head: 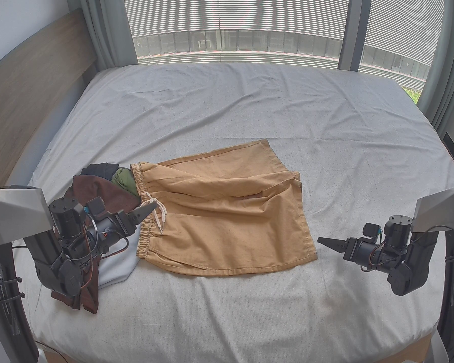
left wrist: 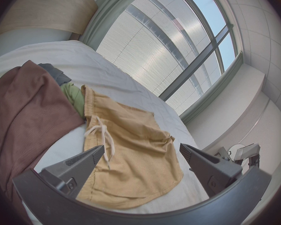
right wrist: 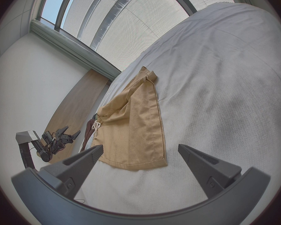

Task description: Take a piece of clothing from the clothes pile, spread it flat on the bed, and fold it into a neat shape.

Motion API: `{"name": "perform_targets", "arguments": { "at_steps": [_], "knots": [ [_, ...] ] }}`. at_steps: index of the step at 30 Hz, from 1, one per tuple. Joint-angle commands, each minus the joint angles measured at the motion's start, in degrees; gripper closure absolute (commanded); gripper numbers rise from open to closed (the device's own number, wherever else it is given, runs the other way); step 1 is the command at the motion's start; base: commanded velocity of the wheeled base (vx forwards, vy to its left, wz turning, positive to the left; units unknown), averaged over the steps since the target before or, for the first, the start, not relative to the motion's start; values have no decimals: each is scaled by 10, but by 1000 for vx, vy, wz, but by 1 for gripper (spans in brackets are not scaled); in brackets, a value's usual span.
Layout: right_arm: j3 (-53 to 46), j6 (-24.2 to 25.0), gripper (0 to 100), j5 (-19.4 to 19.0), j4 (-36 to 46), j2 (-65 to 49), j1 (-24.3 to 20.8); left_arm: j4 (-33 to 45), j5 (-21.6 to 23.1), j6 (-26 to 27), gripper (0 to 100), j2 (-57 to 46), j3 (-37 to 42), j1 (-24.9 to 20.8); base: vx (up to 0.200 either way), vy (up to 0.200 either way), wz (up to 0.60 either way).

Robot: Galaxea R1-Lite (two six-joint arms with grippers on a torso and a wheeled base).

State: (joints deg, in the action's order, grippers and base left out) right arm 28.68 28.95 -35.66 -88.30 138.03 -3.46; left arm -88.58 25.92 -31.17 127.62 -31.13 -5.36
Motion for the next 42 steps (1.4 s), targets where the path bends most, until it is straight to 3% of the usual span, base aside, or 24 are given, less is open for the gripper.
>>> {"name": "perform_targets", "arguments": {
  "at_steps": [1, 8, 28, 42],
  "knots": [
    [1, 1, 0, -1, -1, 15, -3, 0, 3, 16, 0, 4, 43, 2, 0, 0, 0],
    [8, 1, 0, 0, -2, 17, -14, 1, 17, 19, 0, 37, 74, 3, 0, 0, 0],
    [8, -18, 0, 1, -2, 23, -15, 1, 0, 17, 0, 108, 68, 35, 0, 0, 0],
    [9, -18, 0, 1, -2, 23, -15, 2, 1, 10, 0, 142, 15, 29, 0, 0, 0]
  ]
}}
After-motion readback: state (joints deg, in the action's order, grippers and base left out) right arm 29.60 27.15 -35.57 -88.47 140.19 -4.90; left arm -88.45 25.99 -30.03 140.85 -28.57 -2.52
